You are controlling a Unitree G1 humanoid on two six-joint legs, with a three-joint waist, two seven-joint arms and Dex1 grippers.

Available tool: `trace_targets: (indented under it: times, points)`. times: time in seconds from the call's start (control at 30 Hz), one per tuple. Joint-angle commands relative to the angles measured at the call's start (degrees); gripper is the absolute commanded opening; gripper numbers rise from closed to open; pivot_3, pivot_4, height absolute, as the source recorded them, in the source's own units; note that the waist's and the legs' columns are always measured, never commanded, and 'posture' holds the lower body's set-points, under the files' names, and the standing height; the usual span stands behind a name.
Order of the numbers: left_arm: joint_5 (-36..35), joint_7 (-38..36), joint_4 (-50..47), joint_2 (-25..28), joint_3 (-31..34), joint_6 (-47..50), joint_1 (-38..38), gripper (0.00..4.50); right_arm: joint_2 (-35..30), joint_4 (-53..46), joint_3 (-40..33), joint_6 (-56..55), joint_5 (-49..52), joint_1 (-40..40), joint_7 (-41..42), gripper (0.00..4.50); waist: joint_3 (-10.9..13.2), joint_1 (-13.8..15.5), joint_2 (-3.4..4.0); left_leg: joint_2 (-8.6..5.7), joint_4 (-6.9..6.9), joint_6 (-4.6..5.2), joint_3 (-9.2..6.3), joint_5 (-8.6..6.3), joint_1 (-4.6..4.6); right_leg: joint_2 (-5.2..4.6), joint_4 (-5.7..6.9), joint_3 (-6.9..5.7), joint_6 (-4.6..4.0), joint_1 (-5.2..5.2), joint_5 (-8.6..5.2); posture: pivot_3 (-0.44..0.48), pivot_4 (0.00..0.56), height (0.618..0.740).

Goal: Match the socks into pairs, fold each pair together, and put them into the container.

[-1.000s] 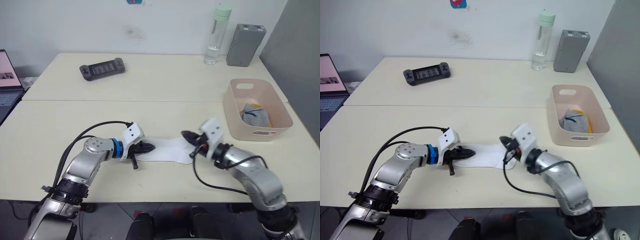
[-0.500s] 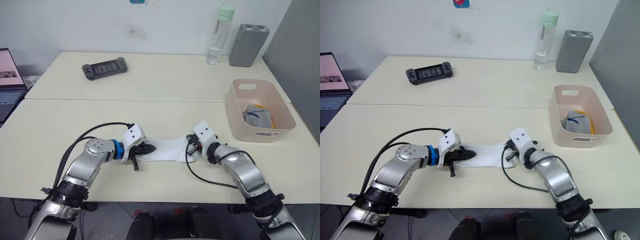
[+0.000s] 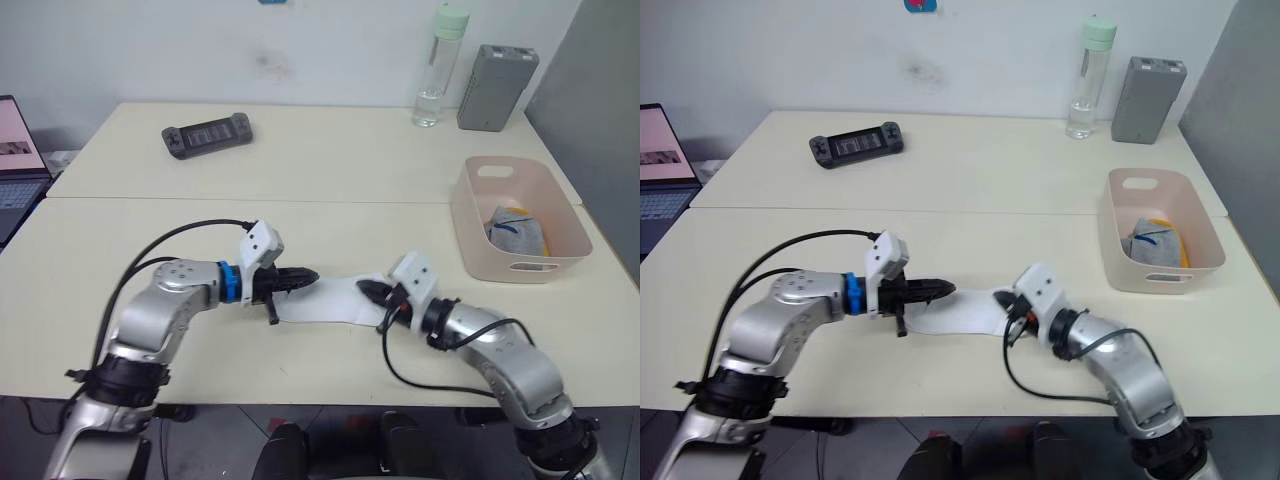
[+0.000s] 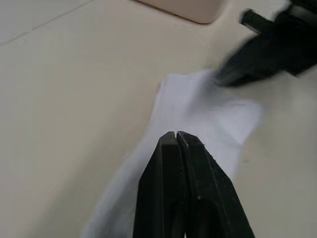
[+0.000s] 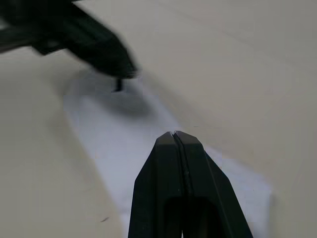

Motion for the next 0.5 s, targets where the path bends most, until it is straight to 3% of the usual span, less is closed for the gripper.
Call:
trace_targets:
  times: [0.03, 0.23, 0.37, 0.5]
  points:
    - [6.3, -0.5, 5.5, 0.7, -3.4, -7.4, -0.9, 0.00, -0.5, 2.3, 2.4, 1.4, -2.3, -1.5, 0.0, 0.03, 0.0, -0.3, -0.01, 0.01, 0.00, 0.00, 0.02, 0.00, 0.01, 0.02, 0.00, 0.04, -0.01, -0.01, 0.01, 0.000, 0.150, 0.740]
    - [8.0, -2.0, 9.1, 1.6, -3.6, -9.3, -0.7, 0.00, -1.7, 3.8, 3.2, 3.6, -4.1, -0.7, -0.1, 0.03, 0.0, -0.2, -0.01, 0.04, -0.02, 0.00, -0.01, 0.00, -0.01, 0.03, 0.02, 0.02, -0.02, -0.03, 0.01, 0.000, 0.150, 0.740]
    - [7.8, -4.0, 9.3, 3.8, -3.0, -8.2, 0.8, 0.00, -7.3, -1.4, -0.3, 4.2, -2.7, 5.9, 2.0, 0.03, 0.0, 0.0, -0.04, 0.03, -0.02, 0.00, -0.01, 0.00, -0.02, 0.01, 0.00, 0.01, -0.01, -0.01, 0.00, 0.000, 0.150, 0.740]
    - [5.9, -5.4, 7.4, 3.7, -2.1, -7.6, 1.7, 0.00, -2.3, -7.3, -8.1, -1.7, 2.5, 6.5, 0.2, 0.03, 0.0, 0.1, -0.03, 0.04, -0.02, 0.00, 0.00, 0.00, 0.01, 0.01, 0.00, 0.01, 0.11, 0.02, -0.07, 0.000, 0.150, 0.740]
